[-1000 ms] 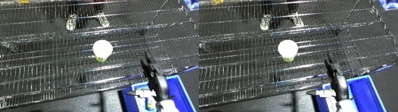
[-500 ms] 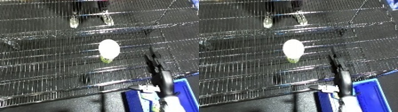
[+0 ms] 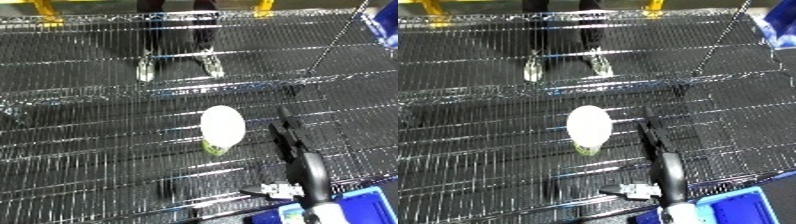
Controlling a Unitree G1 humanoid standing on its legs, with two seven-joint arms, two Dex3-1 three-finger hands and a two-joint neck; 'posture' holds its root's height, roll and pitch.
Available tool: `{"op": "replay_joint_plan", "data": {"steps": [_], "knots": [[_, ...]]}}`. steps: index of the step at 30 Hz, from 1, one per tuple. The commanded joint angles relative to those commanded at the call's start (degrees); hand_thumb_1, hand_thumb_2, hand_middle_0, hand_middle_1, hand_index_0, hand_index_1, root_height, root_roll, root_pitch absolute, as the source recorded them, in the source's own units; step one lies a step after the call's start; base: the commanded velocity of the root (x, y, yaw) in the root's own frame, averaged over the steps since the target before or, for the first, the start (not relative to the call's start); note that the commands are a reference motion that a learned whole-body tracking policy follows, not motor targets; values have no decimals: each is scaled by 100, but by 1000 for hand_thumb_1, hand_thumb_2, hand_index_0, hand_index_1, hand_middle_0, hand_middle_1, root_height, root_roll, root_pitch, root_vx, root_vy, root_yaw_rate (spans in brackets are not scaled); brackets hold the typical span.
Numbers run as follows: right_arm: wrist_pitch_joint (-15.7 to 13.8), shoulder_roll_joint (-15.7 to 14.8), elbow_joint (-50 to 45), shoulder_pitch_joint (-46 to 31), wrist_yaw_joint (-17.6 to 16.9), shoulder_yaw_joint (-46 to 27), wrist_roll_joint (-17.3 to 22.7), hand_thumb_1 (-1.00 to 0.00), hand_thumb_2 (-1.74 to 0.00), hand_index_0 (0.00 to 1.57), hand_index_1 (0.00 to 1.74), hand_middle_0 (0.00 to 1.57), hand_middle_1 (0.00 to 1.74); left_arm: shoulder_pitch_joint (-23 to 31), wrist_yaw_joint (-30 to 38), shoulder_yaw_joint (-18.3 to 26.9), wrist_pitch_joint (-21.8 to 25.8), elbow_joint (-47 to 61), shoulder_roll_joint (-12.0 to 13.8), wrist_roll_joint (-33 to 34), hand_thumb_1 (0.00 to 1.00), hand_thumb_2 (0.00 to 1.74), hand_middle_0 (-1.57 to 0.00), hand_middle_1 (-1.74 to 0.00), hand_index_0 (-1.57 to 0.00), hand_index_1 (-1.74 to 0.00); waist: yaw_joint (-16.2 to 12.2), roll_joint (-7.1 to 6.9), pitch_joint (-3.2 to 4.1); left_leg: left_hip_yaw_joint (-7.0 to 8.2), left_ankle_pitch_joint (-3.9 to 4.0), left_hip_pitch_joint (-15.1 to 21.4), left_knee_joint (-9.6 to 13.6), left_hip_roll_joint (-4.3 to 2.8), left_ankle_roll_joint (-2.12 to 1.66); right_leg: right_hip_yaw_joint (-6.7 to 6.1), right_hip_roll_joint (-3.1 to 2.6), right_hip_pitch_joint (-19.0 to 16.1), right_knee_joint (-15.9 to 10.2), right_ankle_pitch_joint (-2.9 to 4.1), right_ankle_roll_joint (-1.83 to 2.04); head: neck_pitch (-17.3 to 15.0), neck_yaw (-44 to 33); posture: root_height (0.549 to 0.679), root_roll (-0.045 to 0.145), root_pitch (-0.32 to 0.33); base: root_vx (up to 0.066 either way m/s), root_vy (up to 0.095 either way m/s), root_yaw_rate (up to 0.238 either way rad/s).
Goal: Pick up the object and place it into the box
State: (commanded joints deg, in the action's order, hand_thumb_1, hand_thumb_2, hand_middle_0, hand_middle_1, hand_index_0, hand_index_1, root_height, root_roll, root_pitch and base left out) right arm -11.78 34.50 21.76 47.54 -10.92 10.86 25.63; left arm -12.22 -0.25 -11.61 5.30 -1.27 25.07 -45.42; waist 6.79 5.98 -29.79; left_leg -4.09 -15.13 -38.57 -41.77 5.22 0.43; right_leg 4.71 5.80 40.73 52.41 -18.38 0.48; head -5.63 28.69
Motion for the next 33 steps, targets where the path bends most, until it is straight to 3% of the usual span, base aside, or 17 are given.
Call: {"op": "replay_joint_plan", "data": {"steps": [4,11,25,33], "knots": [[15,72,212,343,-56,114,27,0,0,0,0,0,0,28,11,-96,16,66,34,-55,1000,1740,-1570,-1740,-1570,-1740,73,65,0,1,-46,-184,-130,44,39,21,14,197,139,-37,-13,200,228,616,43,202,16,29,22],[20,226,697,908,-80,379,96,0,0,0,0,0,0,63,6,-216,147,217,115,-196,1000,1740,-1570,-1740,-1570,-1740,206,212,0,5,-58,-491,-234,112,112,8,30,551,279,-49,-16,507,484,612,40,236,-3,50,12],[-38,361,1481,1651,-79,708,131,0,0,0,0,0,0,44,54,-261,267,623,185,-328,1000,1740,-1570,-1740,-1570,-1740,410,450,0,22,-93,-1039,-511,259,216,30,104,1123,594,-95,-13,980,743,602,37,285,-5,40,29],[-64,362,1615,1954,-110,775,193,-400,-696,628,696,628,696,59,85,-302,227,808,126,-369,1000,1740,-1570,-1740,-1570,-1740,468,539,0,26,-169,-1318,-747,355,265,-5,133,1380,775,-142,-12,857,779,595,37,305,4,31,31]]}}
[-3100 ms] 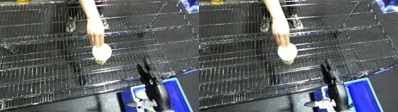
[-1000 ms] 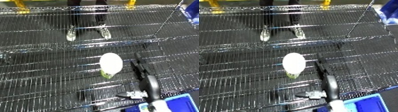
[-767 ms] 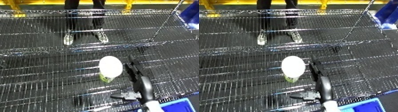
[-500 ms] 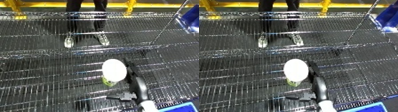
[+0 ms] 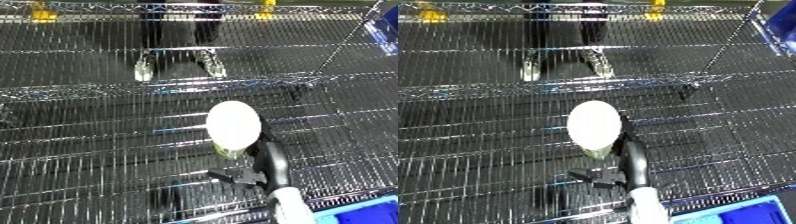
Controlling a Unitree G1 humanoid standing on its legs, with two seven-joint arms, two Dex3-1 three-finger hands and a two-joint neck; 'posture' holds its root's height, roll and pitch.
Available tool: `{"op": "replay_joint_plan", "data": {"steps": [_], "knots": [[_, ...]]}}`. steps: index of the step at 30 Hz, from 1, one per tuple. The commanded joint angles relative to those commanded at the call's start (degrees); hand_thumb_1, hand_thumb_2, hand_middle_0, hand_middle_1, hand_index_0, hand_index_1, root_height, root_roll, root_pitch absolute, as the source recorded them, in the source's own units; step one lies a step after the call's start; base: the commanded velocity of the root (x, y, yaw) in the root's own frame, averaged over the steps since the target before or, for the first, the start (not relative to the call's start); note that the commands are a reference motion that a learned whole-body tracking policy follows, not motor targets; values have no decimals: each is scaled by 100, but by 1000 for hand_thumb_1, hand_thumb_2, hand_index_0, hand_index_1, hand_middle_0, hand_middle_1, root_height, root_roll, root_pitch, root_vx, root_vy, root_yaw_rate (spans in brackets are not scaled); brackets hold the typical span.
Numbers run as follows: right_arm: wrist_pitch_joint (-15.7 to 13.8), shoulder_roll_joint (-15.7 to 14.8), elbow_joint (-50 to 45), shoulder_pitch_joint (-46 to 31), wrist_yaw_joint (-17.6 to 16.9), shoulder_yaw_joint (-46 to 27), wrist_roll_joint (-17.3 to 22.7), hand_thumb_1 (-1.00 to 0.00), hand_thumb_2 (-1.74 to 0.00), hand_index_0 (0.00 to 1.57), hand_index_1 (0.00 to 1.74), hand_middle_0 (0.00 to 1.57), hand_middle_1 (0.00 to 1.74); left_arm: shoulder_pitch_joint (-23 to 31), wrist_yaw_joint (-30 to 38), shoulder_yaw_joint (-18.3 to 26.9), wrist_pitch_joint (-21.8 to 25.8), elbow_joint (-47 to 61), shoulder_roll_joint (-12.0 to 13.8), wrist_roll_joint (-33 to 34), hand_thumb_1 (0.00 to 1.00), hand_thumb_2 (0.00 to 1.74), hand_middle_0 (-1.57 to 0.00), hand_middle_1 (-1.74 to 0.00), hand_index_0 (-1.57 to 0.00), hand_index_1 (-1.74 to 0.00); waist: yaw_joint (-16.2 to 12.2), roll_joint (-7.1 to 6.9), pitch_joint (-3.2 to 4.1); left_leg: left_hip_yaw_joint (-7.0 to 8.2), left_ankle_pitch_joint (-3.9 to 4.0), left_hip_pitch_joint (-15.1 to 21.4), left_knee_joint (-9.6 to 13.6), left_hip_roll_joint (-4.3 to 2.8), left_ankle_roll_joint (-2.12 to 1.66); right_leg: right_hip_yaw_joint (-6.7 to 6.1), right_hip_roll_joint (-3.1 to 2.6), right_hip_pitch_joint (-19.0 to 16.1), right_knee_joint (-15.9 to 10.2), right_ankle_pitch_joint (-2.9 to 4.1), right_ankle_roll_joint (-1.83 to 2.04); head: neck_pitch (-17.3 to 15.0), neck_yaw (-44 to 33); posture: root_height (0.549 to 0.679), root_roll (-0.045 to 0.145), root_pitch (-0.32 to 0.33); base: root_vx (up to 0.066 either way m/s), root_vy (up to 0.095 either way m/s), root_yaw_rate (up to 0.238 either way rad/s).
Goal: Pick up the object and place it into the box
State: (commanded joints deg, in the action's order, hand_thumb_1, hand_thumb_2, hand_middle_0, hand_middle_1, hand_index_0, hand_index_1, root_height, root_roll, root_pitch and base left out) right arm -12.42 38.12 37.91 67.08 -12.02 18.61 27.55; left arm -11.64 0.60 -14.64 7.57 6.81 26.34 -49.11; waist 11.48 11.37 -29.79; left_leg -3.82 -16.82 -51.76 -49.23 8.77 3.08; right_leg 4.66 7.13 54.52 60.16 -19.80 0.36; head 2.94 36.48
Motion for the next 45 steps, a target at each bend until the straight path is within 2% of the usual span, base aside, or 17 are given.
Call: {"op": "replay_joint_plan", "data": {"steps": [5,12,17,22,27,31,38,40,43,45], "knots": [[25,-4,-24,-10,-25,-41,-103,-650,-1131,1020,1131,1020,1131,64,-63,33,25,-6,-26,6,1000,1740,-1570,-1740,-1570,-1740,9,-23,0,-14,6,23,37,2,13,6,-14,-27,-23,3,8,-40,-11,596,35,306,-10,5,0],[31,3,-82,-46,-84,-35,-158,-1000,-1740,1570,1740,1570,1740,118,-144,32,90,-23,-17,-4,1000,1740,-1570,-1740,-1570,-1740,0,-68,0,-45,57,183,181,-34,-5,29,-37,-174,-129,42,16,-14,-43,601,31,295,-37,-9,-20],[34,1,-133,-58,-122,-60,-174,-1000,-1740,1570,1740,1570,1740,124,-177,31,139,-67,-12,-20,1000,1740,-1570,-1740,-1570,-1740,-22,-103,0,-68,105,332,319,-67,-27,45,-64,-314,-236,68,8,-92,-47,604,31,284,-61,-15,-26],[15,-24,-442,-240,-157,-166,-268,-1000,-1740,1570,1740,1570,1740,136,-204,69,197,-130,-28,-11,1000,1740,-1570,-1740,-1570,-1740,-83,-168,0,-98,206,562,602,-126,-46,42,-120,-507,-411,95,2,-68,-181,611,30,274,-86,-12,-36],[-32,-46,-1029,-590,-279,-406,-348,-1000,-1740,1570,1740,1570,1740,162,-224,147,283,-218,-27,-1,1000,1740,-1570,-1740,-1570,-1740,-176,-261,0,-117,299,797,846,-198,-74,40,-179,-737,-585,126,13,43,-331,618,30,261,-92,-29,-41],[-7,-123,-1889,-1117,-464,-683,-361,-1000,-1740,1570,1740,1570,1740,155,-162,231,305,-252,-20,34,1000,1740,-1570,-1740,-1570,-1740,-321,-373,0,-109,377,988,1026,-273,-109,23,-240,-932,-745,177,34,-202,-612,622,30,248,-108,-32,-60],[-105,-391,-2912,-2047,-424,-1124,-333,-1000,-1740,1570,1740,1570,1740,67,-36,305,360,-435,-135,180,1000,1740,-1570,-1740,-1570,-1740,-589,-546,0,-81,424,1290,1234,-371,-159,-17,-327,-1238,-967,229,52,-403,-821,628,31,223,-111,-32,-91],[-124,-470,-3105,-2260,-421,-1220,-311,-1000,-1740,1570,1740,1570,1740,53,-53,345,357,-499,-176,226,1000,1740,-1570,-1740,-1570,-1740,-653,-589,0,-72,439,1409,1312,-394,-178,-19,-343,-1359,-1055,240,51,-602,-878,630,34,215,-105,-29,-86],[-151,-577,-3366,-2562,-444,-1338,-282,-1000,-1740,1570,1740,1570,1740,6,-35,398,350,-584,-230,279,1000,1740,-1570,-1740,-1570,-1740,-762,-658,0,-54,469,1621,1449,-454,-211,-36,-364,-1566,-1217,275,55,-1205,-920,633,38,201,-95,-22,-91],[-175,-646,-3516,-2759,-455,-1392,-273,-1000,-1740,1570,1740,1570,1740,-60,24,428,342,-632,-264,308,1000,1740,-1570,-1740,-1570,-1740,-856,-716,0,-45,478,1778,1524,-511,-242,-67,-378,-1722,-1355,319,67,-2078,-907,636,41,190,-84,-10,-110]]}}
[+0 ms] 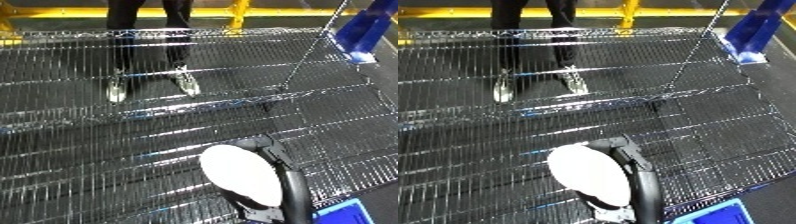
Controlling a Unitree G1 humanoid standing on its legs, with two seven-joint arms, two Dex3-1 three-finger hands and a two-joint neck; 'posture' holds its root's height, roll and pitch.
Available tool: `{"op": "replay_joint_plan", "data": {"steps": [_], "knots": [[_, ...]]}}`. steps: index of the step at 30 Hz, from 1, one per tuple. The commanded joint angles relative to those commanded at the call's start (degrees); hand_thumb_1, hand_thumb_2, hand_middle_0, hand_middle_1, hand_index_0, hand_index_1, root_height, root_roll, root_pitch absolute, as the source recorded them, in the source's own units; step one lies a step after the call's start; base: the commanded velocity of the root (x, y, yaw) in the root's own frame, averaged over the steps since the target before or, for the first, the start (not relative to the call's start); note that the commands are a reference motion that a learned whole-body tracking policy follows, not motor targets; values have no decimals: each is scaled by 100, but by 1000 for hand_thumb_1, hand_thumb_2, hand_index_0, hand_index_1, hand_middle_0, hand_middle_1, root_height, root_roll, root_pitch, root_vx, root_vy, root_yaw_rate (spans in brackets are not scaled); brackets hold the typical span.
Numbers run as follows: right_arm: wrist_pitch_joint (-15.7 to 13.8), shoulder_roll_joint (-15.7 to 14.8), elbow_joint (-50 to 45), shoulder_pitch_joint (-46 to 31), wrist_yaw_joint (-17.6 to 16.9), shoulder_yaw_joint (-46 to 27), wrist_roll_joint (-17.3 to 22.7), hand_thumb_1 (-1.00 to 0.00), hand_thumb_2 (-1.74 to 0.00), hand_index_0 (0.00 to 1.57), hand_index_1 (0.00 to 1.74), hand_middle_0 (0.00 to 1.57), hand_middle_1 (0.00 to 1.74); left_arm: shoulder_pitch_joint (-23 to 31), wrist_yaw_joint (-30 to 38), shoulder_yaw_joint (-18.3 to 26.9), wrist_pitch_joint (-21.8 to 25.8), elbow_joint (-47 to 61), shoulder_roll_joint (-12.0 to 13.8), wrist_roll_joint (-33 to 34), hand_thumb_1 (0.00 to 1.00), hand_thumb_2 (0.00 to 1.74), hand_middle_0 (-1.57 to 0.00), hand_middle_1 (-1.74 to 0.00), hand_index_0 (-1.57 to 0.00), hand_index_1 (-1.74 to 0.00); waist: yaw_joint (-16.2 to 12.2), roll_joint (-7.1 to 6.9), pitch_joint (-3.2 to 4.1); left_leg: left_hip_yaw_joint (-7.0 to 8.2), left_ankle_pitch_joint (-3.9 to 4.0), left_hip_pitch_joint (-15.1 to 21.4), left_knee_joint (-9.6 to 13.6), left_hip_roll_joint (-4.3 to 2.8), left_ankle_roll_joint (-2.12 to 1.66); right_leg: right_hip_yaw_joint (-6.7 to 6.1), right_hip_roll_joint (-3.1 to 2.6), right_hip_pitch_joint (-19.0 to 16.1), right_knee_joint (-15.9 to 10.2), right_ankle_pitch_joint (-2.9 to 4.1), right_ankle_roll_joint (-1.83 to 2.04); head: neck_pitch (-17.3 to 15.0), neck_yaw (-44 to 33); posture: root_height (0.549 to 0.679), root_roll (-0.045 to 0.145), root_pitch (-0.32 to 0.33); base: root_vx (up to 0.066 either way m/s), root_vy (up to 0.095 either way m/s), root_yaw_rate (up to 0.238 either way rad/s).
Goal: Pick up the object and place it into the box
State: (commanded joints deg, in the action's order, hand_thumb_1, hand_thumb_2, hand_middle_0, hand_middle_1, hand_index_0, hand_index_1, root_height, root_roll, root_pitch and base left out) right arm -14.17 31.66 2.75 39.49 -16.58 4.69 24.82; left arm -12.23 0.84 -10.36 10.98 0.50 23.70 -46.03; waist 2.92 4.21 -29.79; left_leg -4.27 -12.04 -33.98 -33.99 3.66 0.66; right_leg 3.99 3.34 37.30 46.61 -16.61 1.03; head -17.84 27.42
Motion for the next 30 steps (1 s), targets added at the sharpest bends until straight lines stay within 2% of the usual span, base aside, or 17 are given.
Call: {"op": "replay_joint_plan", "data": {"steps": [1,2,4,6,8,10,16,20,24,30], "knots": [[-28,-44,-65,-116,3,-15,-7,-1000,-1740,1570,1740,1570,1740,-40,51,1,-6,-23,-7,8,1000,1740,-1570,-1740,-1570,-1740,-54,-32,0,1,3,86,30,-34,-18,-25,-6,-89,-71,27,5,-301,24,636,43,182,-50,2,-129],[-77,-96,-124,-268,33,-40,-31,-1000,-1740,1570,1740,1570,1740,-66,97,0,-2,-54,-10,13,1000,1740,-1570,-1740,-1570,-1740,-114,-64,0,-3,1,175,46,-70,-36,-53,-7,-184,-135,54,12,-433,45,637,45,172,-15,0,-148],[-171,-186,-220,-555,112,-87,-94,-1000,-1740,1570,1740,1570,1740,-83,174,-3,21,-118,-21,29,1000,1740,-1570,-1740,-1570,-1740,-223,-115,0,-12,-3,340,72,-135,-68,-114,-15,-348,-215,80,23,-423,-23,639,47,153,1,12,-178],[-195,-208,-326,-782,173,-157,-151,-1000,-1740,1570,1740,1570,1740,-48,202,22,56,-162,-40,43,1000,1740,-1570,-1740,-1570,-1740,-309,-142,0,-6,4,493,136,-176,-83,-166,-35,-480,-269,71,30,-447,-60,641,49,140,-14,25,-202],[-140,-188,-435,-916,160,-234,-178,-1000,-1740,1570,1740,1570,1740,-39,225,72,62,-165,-74,56,1000,1740,-1570,-1740,-1570,-1740,-376,-154,0,31,20,629,247,-195,-88,-202,-58,-589,-371,65,34,-521,-82,643,51,136,-66,33,-191],[-100,-180,-518,-1061,128,-331,-168,-1000,-1740,1570,1740,1570,1740,-43,225,117,47,-159,-87,61,1000,1740,-1570,-1740,-1570,-1740,-438,-167,0,79,27,743,338,-205,-96,-218,-59,-696,-501,89,41,-562,-56,645,55,132,-67,14,-141],[-83,-289,-551,-1438,58,-620,20,-1000,-1740,1570,1740,1570,1740,-54,109,191,-25,-200,-164,116,1000,1740,-1570,-1740,-1570,-1740,-606,-147,0,188,40,1059,538,-246,-133,-241,1,-952,-832,204,75,-713,79,652,64,120,-48,18,-128],[-87,-294,-517,-1656,26,-772,107,-1000,-1740,1570,1740,1570,1740,-46,59,218,-28,-256,-194,111,1000,1740,-1570,-1740,-1570,-1740,-714,-108,0,264,65,1277,680,-284,-150,-287,37,-1098,-1013,275,105,-704,185,656,67,111,-20,31,-154],[-103,-271,-465,-1866,-18,-921,247,-1000,-1740,1570,1740,1570,1740,-37,55,243,-12,-317,-223,116,1000,1740,-1570,-1740,-1570,-1740,-836,-58,0,353,83,1452,797,-320,-169,-334,51,-1198,-1144,318,128,-554,470,658,69,105,-21,40,-177],[-139,-107,37,-2121,42,-1247,966,-1000,-1740,1570,1740,1570,1740,-22,-91,291,125,-555,-250,46,1000,1740,-1570,-1740,-1570,-1740,-993,45,0,438,102,1647,903,-358,-227,-366,94,-1334,-1235,307,132,-269,1073,660,74,95,-3,46,-150]]}}
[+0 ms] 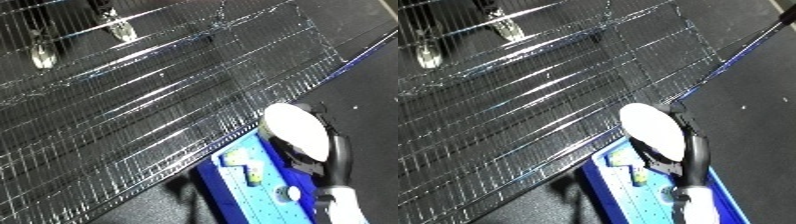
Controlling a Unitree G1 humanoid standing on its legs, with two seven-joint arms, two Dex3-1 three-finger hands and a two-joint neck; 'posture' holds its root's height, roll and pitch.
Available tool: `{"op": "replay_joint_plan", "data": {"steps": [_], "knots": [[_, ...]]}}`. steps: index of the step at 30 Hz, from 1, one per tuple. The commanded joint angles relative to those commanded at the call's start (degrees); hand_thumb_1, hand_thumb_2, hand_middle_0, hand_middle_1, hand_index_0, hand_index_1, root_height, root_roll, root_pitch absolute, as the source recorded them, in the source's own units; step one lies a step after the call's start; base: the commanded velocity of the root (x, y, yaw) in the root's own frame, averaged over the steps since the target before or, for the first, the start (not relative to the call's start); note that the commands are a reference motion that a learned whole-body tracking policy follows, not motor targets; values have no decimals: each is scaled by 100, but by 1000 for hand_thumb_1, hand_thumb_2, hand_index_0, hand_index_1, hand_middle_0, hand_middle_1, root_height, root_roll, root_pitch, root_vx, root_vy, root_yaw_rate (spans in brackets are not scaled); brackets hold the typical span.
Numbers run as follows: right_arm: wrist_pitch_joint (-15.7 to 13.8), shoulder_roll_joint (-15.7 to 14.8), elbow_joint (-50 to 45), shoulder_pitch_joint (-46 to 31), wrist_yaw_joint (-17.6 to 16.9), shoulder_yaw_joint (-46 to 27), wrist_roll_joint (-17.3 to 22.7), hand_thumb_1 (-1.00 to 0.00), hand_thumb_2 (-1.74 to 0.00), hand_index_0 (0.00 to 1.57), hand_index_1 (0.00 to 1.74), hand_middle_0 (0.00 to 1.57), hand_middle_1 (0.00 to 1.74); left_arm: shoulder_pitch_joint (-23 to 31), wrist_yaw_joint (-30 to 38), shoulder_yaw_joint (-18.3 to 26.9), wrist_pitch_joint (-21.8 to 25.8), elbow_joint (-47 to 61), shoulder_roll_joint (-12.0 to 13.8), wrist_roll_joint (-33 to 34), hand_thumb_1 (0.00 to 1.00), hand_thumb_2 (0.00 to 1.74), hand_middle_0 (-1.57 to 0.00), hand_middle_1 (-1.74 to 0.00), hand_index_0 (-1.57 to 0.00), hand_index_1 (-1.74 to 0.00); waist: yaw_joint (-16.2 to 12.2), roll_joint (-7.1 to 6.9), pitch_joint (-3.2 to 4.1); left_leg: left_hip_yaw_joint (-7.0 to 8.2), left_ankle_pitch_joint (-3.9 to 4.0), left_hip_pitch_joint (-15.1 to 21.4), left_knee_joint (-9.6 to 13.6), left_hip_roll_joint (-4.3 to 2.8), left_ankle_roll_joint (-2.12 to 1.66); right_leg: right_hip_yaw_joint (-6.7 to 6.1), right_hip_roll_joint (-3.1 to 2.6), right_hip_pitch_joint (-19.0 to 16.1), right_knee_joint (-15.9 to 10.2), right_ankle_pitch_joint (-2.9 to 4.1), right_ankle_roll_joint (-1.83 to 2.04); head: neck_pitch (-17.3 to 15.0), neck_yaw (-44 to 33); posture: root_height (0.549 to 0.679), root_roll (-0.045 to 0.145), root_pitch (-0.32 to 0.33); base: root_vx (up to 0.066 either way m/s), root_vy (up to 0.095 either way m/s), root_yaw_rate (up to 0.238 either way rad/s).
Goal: Pick up the object and place it into the box
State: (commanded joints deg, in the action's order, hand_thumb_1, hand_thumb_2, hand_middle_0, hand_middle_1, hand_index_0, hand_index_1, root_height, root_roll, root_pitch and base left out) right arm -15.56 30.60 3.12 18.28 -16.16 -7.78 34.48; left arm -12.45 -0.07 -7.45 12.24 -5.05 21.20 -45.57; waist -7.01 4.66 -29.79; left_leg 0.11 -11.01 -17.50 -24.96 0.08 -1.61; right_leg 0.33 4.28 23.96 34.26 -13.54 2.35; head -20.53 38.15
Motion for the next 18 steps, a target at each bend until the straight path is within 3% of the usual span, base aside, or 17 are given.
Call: {"op": "replay_joint_plan", "data": {"steps": [7,12,18], "knots": [[-359,247,1023,-159,-283,-376,750,-1000,-1740,1570,1740,1570,1740,-50,-91,-52,34,-129,19,-85,1000,1740,-1570,-1740,-1570,-1740,-100,126,0,21,95,116,206,-5,-35,-4,11,-58,-11,-34,4,240,718,660,75,96,-14,5,-39],[-654,233,1522,-382,-392,-615,1170,-1000,-1740,1570,1740,1570,1740,-70,-67,-109,78,-206,22,-126,1000,1740,-1570,-1740,-1570,-1740,-191,189,0,39,80,148,204,12,-41,-8,13,-50,47,-62,-11,271,1107,660,79,94,-6,19,-44],[-886,182,2252,-534,-274,-761,1739,-700,-1218,1099,1218,1099,1218,-155,11,-191,136,-294,-2,-200,1000,1740,-1570,-1740,-1570,-1740,-235,262,0,35,33,180,142,55,-41,0,31,-83,132,-123,-51,316,1454,660,84,86,23,36,-62]]}}
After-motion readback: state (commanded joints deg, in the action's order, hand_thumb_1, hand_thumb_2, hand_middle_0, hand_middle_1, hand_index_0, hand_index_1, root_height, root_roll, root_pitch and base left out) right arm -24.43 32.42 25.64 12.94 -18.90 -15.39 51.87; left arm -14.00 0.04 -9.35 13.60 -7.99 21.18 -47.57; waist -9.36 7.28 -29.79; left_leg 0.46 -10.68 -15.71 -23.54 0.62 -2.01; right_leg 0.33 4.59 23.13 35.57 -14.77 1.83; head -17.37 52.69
